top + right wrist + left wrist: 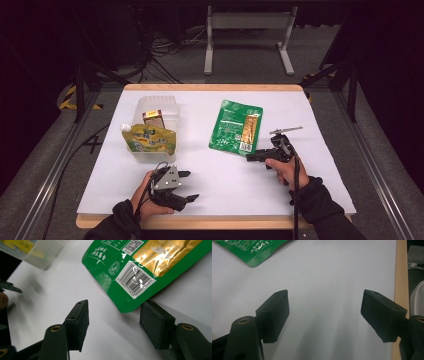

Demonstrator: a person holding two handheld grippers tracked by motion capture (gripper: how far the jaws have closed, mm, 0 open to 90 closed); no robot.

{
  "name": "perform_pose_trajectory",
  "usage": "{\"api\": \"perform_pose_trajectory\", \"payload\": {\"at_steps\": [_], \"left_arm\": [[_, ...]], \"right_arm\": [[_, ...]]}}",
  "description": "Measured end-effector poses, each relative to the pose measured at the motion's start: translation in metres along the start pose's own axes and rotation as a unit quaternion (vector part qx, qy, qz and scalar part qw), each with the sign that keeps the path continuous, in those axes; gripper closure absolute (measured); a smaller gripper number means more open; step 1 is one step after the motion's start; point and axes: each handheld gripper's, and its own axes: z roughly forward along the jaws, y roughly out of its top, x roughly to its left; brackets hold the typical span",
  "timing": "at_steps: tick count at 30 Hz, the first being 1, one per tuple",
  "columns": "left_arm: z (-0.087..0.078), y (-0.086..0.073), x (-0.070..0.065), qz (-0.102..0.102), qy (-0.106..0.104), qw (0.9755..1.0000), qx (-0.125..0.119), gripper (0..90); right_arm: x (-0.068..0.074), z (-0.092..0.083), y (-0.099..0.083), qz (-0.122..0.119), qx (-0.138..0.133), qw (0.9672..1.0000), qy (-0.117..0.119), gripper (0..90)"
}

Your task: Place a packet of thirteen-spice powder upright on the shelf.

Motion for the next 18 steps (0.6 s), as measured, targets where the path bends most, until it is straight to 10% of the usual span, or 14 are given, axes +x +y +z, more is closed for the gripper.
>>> {"api": "perform_pose_trajectory", "payload": {"at_steps": [5,12,18], "left_arm": [[0.002,0.001,0.0,0.003,0.0,1.0,0.002,23.6],[0.006,0.006,0.0,0.001,0.003,1.0,-0.001,23.9],[0.008,0.007,0.002,-0.002,0.006,1.0,-0.001,23.4]], "right_arm": [[-0.006,0.006,0.004,0.045,-0.025,0.9985,0.016,40.8],[-0.012,0.012,0.003,0.067,-0.044,0.9968,-0.004,72.6],[-0.017,0.012,0.001,0.077,-0.051,0.9957,-0.005,82.9]]}}
